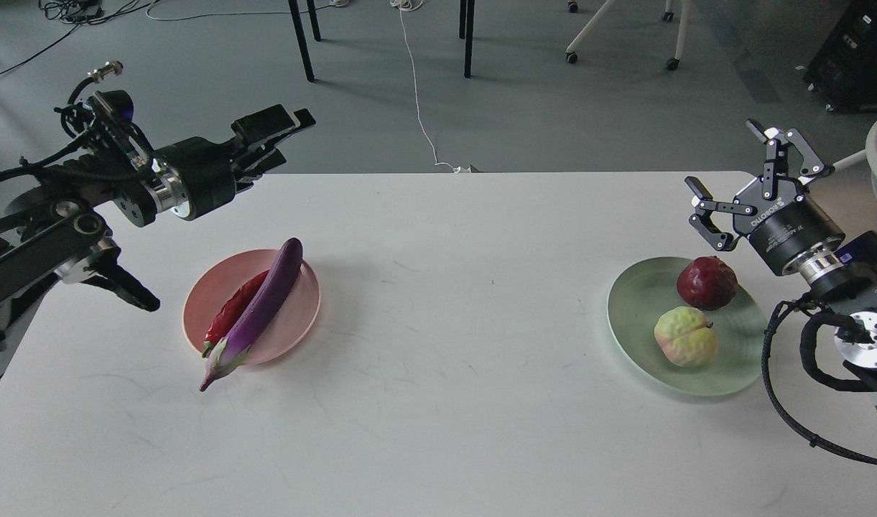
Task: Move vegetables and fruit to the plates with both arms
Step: 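Release the chili pepper and withdraw the left gripper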
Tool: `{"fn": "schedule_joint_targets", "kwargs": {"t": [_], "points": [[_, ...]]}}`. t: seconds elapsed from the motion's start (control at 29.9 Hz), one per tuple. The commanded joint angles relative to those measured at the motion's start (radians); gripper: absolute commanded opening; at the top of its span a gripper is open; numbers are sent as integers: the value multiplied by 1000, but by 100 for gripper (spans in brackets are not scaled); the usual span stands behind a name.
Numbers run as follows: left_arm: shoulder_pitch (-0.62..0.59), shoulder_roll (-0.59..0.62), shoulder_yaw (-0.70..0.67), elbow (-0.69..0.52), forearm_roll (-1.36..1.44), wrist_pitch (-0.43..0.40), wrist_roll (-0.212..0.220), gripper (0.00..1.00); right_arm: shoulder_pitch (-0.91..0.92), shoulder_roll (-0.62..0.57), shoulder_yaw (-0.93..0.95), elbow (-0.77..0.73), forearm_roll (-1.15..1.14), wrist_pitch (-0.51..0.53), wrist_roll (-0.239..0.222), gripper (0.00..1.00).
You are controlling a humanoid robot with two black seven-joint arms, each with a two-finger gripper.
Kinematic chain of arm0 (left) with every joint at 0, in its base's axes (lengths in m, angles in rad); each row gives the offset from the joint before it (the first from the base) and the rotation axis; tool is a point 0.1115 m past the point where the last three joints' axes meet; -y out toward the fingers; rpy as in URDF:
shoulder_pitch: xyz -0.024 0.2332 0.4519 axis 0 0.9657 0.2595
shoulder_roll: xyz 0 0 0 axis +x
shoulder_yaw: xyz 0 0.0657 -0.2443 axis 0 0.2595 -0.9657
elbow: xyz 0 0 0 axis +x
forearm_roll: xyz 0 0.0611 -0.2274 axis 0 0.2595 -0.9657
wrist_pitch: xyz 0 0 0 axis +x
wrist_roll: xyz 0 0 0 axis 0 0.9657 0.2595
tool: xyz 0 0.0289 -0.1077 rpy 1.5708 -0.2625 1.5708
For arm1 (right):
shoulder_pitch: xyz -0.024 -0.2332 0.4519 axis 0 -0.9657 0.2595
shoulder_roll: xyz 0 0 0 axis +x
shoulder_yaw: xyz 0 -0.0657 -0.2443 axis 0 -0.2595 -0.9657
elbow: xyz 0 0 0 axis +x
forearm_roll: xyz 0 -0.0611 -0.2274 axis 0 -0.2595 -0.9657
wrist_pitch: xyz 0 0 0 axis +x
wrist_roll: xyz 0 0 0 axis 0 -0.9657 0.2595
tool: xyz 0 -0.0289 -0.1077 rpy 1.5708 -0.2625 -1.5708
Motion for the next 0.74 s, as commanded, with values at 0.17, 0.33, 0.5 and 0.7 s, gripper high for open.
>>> {"fn": "schedule_joint_targets", "kwargs": {"t": [0.17, 0.33, 0.5, 0.7], "points": [[175, -264, -320, 47, -183, 148, -56, 100, 59, 72, 6, -35, -6, -89, 0, 98], [254, -361, -417, 152, -174, 70, -61, 100, 58, 80, -4, -35, -8, -86, 0, 98], [326, -375, -483, 200, -176, -25, -68, 100, 47, 80, -7, -30, -8, -86, 0, 98], [395, -410, -584, 200, -177, -93, -67, 100, 47, 80, -2, -32, -8, -89, 0, 98]]}}
